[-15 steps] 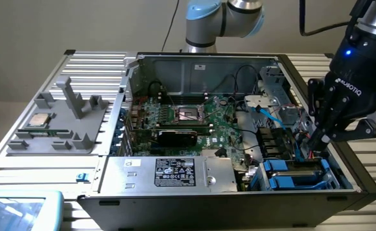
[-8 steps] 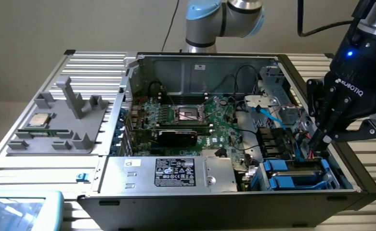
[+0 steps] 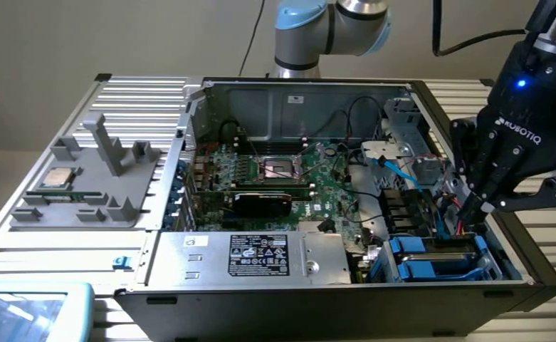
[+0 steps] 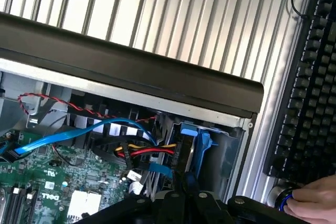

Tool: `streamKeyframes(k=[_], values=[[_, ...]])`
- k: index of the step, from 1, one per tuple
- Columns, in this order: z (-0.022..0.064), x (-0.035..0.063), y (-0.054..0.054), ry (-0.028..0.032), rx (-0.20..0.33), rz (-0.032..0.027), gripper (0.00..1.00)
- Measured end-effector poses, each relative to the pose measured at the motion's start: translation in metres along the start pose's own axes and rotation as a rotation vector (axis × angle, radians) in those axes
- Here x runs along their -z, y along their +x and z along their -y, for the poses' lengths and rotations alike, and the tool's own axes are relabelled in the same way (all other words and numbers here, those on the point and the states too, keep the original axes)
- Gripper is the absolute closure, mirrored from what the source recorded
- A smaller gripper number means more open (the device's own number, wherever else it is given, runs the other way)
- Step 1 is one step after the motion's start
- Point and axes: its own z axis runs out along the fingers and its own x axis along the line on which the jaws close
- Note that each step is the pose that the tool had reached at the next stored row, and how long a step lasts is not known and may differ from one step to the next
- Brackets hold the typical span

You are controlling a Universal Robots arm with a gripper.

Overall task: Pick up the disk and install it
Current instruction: 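Insert the second disk wire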

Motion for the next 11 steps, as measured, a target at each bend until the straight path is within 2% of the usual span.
streamKeyframes(k=[11], values=[[-0.0001,-0.0027,0.0004,-0.0235,0.198,0.0100,0.89]])
